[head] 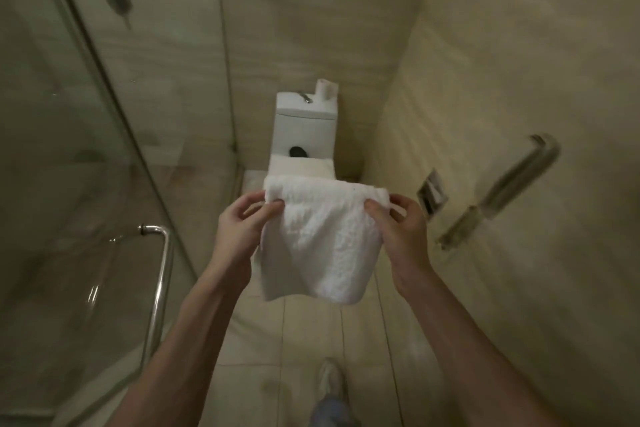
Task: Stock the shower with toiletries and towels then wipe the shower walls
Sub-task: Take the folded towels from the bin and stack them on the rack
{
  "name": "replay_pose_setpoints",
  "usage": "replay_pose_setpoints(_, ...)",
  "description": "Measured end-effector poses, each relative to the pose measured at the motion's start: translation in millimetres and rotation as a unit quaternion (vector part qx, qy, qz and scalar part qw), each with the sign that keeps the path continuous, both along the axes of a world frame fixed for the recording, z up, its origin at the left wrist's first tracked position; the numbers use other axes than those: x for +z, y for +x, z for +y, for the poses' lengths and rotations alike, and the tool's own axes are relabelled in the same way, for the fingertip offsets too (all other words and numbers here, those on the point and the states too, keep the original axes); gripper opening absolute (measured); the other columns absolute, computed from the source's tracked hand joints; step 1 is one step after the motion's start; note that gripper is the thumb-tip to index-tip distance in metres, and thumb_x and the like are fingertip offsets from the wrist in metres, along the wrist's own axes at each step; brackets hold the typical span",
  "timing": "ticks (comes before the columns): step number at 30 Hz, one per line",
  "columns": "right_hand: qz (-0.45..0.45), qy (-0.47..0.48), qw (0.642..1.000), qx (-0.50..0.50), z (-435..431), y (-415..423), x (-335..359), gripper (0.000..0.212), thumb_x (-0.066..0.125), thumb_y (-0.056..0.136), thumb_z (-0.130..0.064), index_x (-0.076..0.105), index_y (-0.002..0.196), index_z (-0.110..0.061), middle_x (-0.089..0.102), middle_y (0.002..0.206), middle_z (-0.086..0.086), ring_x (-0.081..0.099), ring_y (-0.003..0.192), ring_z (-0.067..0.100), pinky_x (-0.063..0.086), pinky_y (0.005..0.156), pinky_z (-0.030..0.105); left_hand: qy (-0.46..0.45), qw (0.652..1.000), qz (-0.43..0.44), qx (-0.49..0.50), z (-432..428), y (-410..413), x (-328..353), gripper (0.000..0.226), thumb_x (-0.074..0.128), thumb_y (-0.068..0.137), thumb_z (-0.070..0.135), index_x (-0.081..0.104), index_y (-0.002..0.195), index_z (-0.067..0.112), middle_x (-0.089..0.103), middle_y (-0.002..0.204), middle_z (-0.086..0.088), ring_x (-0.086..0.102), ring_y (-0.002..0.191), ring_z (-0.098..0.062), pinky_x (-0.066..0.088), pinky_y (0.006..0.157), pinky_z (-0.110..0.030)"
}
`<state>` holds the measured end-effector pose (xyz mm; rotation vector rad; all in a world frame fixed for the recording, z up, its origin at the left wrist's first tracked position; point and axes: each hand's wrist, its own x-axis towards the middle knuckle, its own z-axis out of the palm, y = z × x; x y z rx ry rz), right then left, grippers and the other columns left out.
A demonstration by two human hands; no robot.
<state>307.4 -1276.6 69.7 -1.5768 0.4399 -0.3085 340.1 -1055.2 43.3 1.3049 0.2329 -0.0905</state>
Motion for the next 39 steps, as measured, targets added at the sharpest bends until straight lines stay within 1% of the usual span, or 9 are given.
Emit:
replay_pose_setpoints(3, 0.002, -0.007, 0.999, 0.034, -18, 69, -2, 0.045, 0.081, 0.081, -0.032, 0.059, 0.118, -0.021, 0.070, 0.108, -0.007, 0.071, 0.094, 0.009, 0.060, 0.077, 0.033, 0.028, 0.999, -0.021, 0.025, -12, 57, 7, 0.021, 0.078, 0.083, 0.019, 0.073, 0.104, 0.018, 0.078, 0.097, -0.006, 0.070, 0.080, -0.017, 0.051, 0.067, -0.030)
replay_pose_setpoints(6, -0.020, -0.009, 0.997, 0.067, -38, 138, 7, 0.042, 0.081, 0.082, -0.028, 0.059, 0.116, -0.016, 0.073, 0.105, -0.002, 0.072, 0.093, 0.014, 0.061, 0.081, 0.037, 0.055, 0.996, -0.041, 0.051, -29, 115, 25, 0.021, 0.077, 0.084, 0.011, 0.073, 0.104, 0.008, 0.077, 0.092, -0.009, 0.067, 0.073, -0.016, 0.049, 0.064, -0.027)
replay_pose_setpoints(11, -0.062, 0.000, 0.993, 0.097, -54, 254, 47, 0.033, 0.080, 0.082, -0.028, 0.060, 0.107, -0.026, 0.075, 0.099, -0.005, 0.073, 0.088, 0.011, 0.061, 0.079, 0.034, 0.115, 0.990, -0.072, 0.043, -35, 208, 70, 0.020, 0.079, 0.083, 0.012, 0.071, 0.101, 0.008, 0.078, 0.096, -0.012, 0.073, 0.084, -0.027, 0.057, 0.080, -0.046)
replay_pose_setpoints(17, -0.106, -0.011, 0.983, 0.147, -53, 370, 94, 0.035, 0.080, 0.084, -0.025, 0.058, 0.111, -0.021, 0.077, 0.091, -0.002, 0.073, 0.083, 0.015, 0.059, 0.076, 0.038, 0.152, 0.979, -0.131, 0.031, -21, 323, 127, 0.015, 0.076, 0.085, 0.012, 0.071, 0.099, 0.010, 0.078, 0.097, -0.009, 0.073, 0.088, -0.020, 0.056, 0.088, -0.046)
replay_pose_setpoints(24, -0.169, -0.019, 0.977, 0.128, -27, 520, 167, 0.038, 0.079, 0.084, -0.025, 0.057, 0.115, -0.021, 0.077, 0.094, 0.002, 0.075, 0.081, 0.016, 0.059, 0.069, 0.032, 0.181, 0.960, -0.209, 0.039, 4, 483, 198, 0.022, 0.078, 0.084, 0.012, 0.067, 0.101, 0.003, 0.076, 0.096, -0.016, 0.069, 0.083, -0.021, 0.054, 0.092, -0.055)
replay_pose_setpoints(28, -0.216, -0.028, 0.971, 0.103, -11, 593, 228, 0.038, 0.078, 0.086, -0.021, 0.056, 0.117, -0.018, 0.078, 0.091, 0.003, 0.074, 0.077, 0.014, 0.058, 0.066, 0.029, 0.190, 0.944, -0.268, 0.035, 19, 574, 263, 0.020, 0.076, 0.085, 0.009, 0.066, 0.100, 0.000, 0.073, 0.101, -0.023, 0.065, 0.083, -0.022, 0.053, 0.082, -0.044)
replay_pose_setpoints(30, -0.245, -0.023, 0.965, 0.088, -6, 624, 259, 0.038, 0.078, 0.085, -0.021, 0.057, 0.117, -0.016, 0.078, 0.092, 0.004, 0.075, 0.080, 0.016, 0.059, 0.070, 0.031, 0.192, 0.934, -0.300, 0.024, 25, 612, 296, 0.016, 0.075, 0.086, 0.010, 0.067, 0.098, 0.003, 0.075, 0.097, -0.018, 0.066, 0.083, -0.020, 0.052, 0.080, -0.042)
replay_pose_setpoints(34, -0.295, -0.024, 0.953, 0.061, -2, 676, 321, 0.037, 0.079, 0.085, -0.022, 0.058, 0.115, -0.017, 0.077, 0.091, 0.001, 0.073, 0.073, 0.008, 0.055, 0.060, 0.020, 0.171, 0.924, -0.342, 0.019, 24, 672, 355, 0.016, 0.076, 0.085, 0.015, 0.070, 0.098, 0.009, 0.076, 0.100, -0.015, 0.069, 0.086, -0.020, 0.052, 0.082, -0.043)
replay_pose_setpoints(39, -0.357, -0.030, 0.933, 0.018, -7, 733, 389, 0.039, 0.079, 0.084, -0.027, 0.059, 0.116, -0.019, 0.075, 0.091, -0.002, 0.074, 0.076, 0.007, 0.057, 0.065, 0.023, 0.165, 0.905, -0.391, 0.030, 12, 725, 424, 0.017, 0.075, 0.085, 0.019, 0.071, 0.101, 0.012, 0.078, 0.096, -0.005, 0.071, 0.085, -0.014, 0.054, 0.081, -0.036)
